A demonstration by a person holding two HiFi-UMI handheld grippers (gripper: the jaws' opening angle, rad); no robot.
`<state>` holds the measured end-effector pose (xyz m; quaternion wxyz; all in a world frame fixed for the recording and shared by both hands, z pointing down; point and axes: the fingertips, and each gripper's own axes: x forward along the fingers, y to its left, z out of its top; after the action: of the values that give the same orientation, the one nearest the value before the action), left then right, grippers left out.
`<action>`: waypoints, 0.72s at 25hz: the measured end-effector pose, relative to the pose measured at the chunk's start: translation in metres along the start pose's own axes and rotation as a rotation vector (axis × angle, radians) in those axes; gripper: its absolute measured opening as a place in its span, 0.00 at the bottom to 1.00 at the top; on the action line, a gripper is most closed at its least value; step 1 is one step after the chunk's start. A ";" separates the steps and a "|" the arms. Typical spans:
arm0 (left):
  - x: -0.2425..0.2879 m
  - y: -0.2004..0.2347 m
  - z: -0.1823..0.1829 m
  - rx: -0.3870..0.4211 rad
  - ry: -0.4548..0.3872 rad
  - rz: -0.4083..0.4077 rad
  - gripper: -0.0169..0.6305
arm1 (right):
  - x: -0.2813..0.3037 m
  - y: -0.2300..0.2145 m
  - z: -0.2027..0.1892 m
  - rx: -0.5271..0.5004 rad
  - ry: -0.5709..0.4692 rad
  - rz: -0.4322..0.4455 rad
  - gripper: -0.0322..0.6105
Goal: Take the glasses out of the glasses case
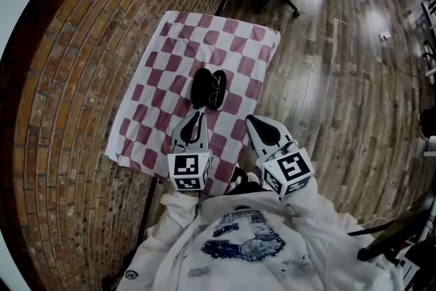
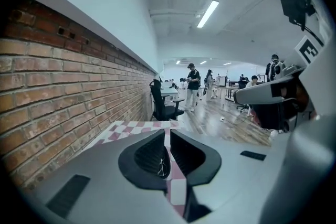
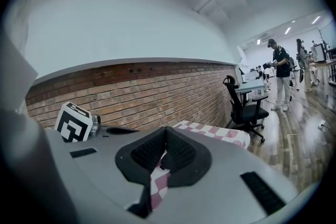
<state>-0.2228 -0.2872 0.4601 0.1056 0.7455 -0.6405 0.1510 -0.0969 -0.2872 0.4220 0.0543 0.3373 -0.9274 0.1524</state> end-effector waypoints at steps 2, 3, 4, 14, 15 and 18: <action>0.014 0.006 -0.003 -0.004 0.019 -0.009 0.08 | 0.007 -0.006 -0.002 0.007 0.007 -0.012 0.07; 0.020 0.009 -0.005 -0.007 0.030 -0.014 0.09 | 0.010 -0.009 -0.004 0.011 0.010 -0.018 0.07; 0.026 0.011 -0.008 -0.010 0.041 -0.020 0.10 | 0.013 -0.012 -0.005 0.016 0.013 -0.024 0.07; 0.090 0.022 -0.038 -0.037 0.166 -0.091 0.25 | 0.037 -0.037 -0.019 0.052 0.049 -0.072 0.07; 0.097 0.022 -0.042 -0.038 0.182 -0.099 0.29 | 0.040 -0.040 -0.021 0.056 0.052 -0.076 0.07; 0.115 0.023 -0.055 -0.045 0.225 -0.118 0.34 | 0.045 -0.045 -0.026 0.066 0.063 -0.085 0.07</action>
<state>-0.2345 -0.3783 0.5517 0.2020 0.7577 -0.5829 0.2128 -0.1028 -0.3391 0.4672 0.0788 0.3731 -0.9044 0.1912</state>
